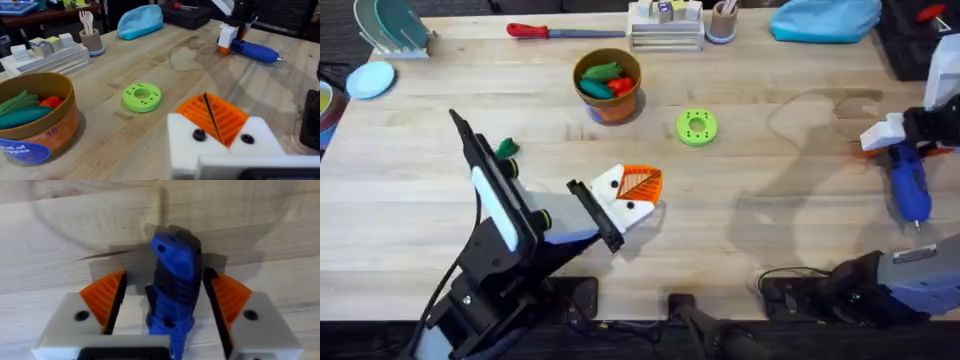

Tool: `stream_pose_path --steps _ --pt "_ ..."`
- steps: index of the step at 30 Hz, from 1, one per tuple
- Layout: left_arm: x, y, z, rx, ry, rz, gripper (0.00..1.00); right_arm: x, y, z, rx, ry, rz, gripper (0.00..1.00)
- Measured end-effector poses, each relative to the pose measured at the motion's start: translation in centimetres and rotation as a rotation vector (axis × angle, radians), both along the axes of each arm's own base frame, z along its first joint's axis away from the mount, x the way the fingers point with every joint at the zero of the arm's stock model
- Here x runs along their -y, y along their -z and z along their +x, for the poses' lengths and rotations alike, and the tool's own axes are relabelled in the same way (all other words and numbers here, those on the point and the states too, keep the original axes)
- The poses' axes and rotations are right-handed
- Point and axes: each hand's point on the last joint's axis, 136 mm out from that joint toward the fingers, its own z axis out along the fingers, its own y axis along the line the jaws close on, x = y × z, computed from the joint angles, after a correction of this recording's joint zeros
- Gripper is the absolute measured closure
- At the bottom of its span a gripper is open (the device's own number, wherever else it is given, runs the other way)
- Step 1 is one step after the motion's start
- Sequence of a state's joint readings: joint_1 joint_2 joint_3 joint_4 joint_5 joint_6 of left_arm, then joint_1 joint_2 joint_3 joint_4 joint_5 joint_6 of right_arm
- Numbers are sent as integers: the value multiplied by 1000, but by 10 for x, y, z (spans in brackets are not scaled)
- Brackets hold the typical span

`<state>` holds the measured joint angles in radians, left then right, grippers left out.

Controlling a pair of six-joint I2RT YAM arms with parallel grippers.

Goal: Pick up the gripper from the table and insert it into the empty holder that is missing its gripper. Then pick up a screw, insert it into the mounting hole, and use the screwdriver to tighten it. Finally, clean up the table by picking up the vegetable and placing it into the bucket.

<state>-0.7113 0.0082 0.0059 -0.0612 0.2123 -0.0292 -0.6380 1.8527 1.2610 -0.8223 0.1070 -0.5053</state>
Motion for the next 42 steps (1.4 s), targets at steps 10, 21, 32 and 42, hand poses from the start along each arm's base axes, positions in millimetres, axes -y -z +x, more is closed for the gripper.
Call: stream_pose_path --steps 10,21,32,42 --pt "0 0 0 0 0 0 988 -4 1 -2 -9 2 21 140" --pt "0 0 0 -1 -1 1 988 -10 2 -1 -9 0 49 391" --pt "0 1 0 -2 -3 2 988 -12 2 -5 -15 9 78 12" --pt "0 1 0 -2 -4 2 988 -18 2 -13 -54 -105 102 10"
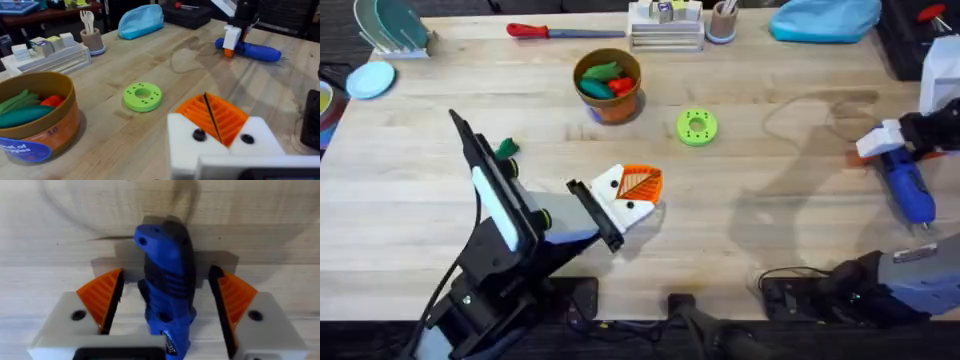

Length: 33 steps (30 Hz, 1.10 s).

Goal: Pick up the gripper from the table and insert it into the empty holder that is missing its gripper. Then pick up a screw, insert it into the mounting hole, and use the screwdriver to tighten it. Finally, clean up the table by picking up the vegetable and placing it into the bucket.

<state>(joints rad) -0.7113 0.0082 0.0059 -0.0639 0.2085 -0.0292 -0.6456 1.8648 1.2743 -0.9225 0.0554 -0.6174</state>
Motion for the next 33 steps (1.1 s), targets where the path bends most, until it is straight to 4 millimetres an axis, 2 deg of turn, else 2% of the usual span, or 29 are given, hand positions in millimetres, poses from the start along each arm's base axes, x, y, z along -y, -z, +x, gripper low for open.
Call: stream_pose_path --steps 6,9,17,21,23,26,28,33 --pt "0 0 0 0 0 0 988 1 0 -2 -9 -64 -2 10" --pt "0 0 0 0 0 0 988 2 0 -1 -6 -79 -7 82" --pt "0 0 0 0 0 0 988 4 0 0 -4 -91 -18 413" --pt "0 0 0 0 0 0 988 7 0 2 3 -94 -32 664" --pt "0 0 0 0 0 0 988 9 0 3 8 -93 -38 750" --pt "0 0 0 0 0 0 988 9 1 4 12 -91 -37 955" --pt "0 0 0 0 0 0 988 8 1 5 15 -85 -33 982" --pt "0 0 0 0 -1 0 988 8 1 5 15 -85 -32 979"
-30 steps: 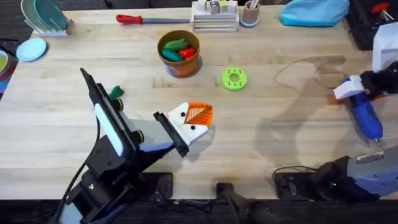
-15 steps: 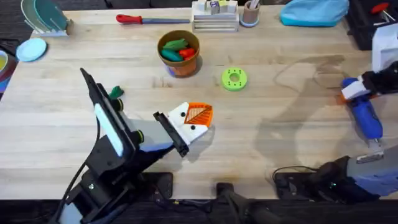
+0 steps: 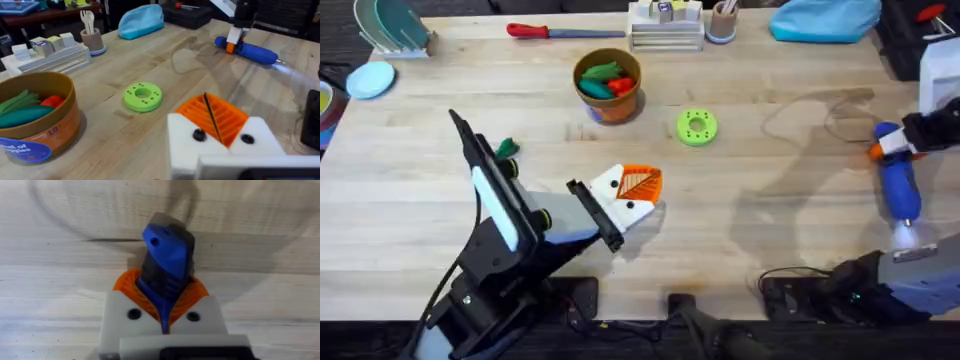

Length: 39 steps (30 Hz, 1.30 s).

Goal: Pick up the gripper from the table and insert it into the empty holder that is missing its gripper. Then pick up a screw, insert it into the mounting hole, and use the screwdriver to tighten it. Finally, clean up the table by picking up the vegetable and placing it into the bucket.

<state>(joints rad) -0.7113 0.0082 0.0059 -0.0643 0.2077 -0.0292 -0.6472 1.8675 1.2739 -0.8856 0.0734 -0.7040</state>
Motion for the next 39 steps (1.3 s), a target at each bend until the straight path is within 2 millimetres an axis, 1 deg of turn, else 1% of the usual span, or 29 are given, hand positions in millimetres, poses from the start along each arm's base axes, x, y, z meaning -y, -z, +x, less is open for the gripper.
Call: stream_pose_path --steps 7,10,13,15,21,22,26,28,30,36,39 --pt "0 0 0 0 -1 0 988 0 -1 0 5 0 1 979" --pt "0 0 0 0 -2 0 988 -7 -3 -1 13 0 25 979" --pt "0 0 0 0 -2 0 988 -10 -12 2 50 14 20 979" --pt "0 0 0 0 -2 0 988 -7 -25 8 101 34 -8 979" --pt "0 0 0 0 -2 0 988 0 -75 23 271 88 -108 979" --pt "0 0 0 0 -2 0 988 0 -103 33 383 107 -141 979" --pt "0 0 0 0 -2 0 988 -9 -150 52 591 139 -135 979" --pt "0 0 0 0 -2 0 988 -18 -171 59 683 148 -109 979" --pt "0 0 0 0 -2 0 988 -30 -189 61 752 145 -75 979" --pt "0 0 0 0 -2 0 988 -78 -238 66 967 89 18 979" --pt "0 0 0 0 -2 0 988 -105 -255 64 1076 56 50 979"
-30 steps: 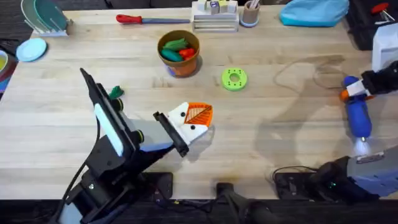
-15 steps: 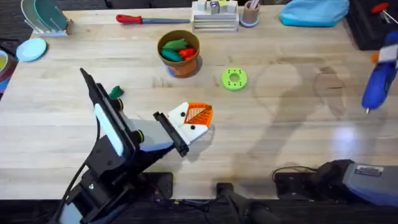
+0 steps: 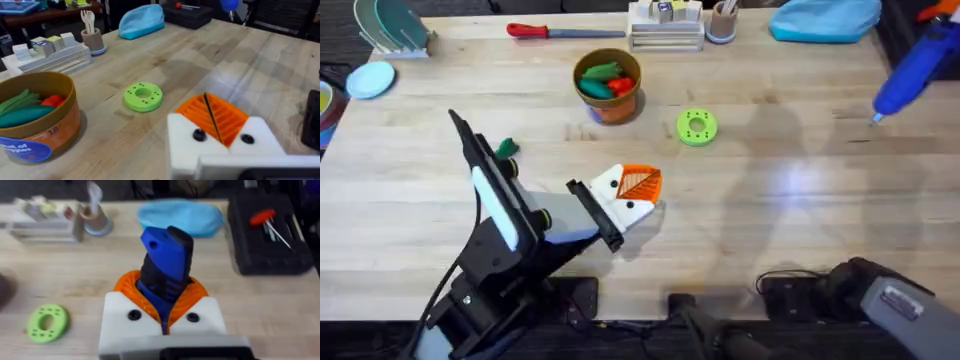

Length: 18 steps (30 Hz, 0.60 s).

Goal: Pick up the gripper from the table and insert it into the empty holder that is missing its gripper. Then pick up a screw, insert it into the mounting hole, and use the screwdriver to tighten it. Finally, clean up the table by picking up the vegetable and placing it into the bucket.

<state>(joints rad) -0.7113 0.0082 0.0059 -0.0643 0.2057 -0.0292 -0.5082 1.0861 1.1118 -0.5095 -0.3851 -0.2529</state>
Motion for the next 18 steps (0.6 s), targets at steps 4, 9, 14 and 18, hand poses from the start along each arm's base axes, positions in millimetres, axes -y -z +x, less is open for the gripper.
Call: stream_pose_path --steps 4,9,14,18 --pt "0 0 0 0 0 0 988 -39 -22 -8 156 -68 13 979" --pt "0 0 0 0 0 0 988 -92 -43 -23 313 -192 43 979" --pt "0 0 0 0 0 0 988 -152 -53 -39 401 -382 80 979" --pt "0 0 0 0 0 0 988 -193 -67 -47 481 -525 122 979"
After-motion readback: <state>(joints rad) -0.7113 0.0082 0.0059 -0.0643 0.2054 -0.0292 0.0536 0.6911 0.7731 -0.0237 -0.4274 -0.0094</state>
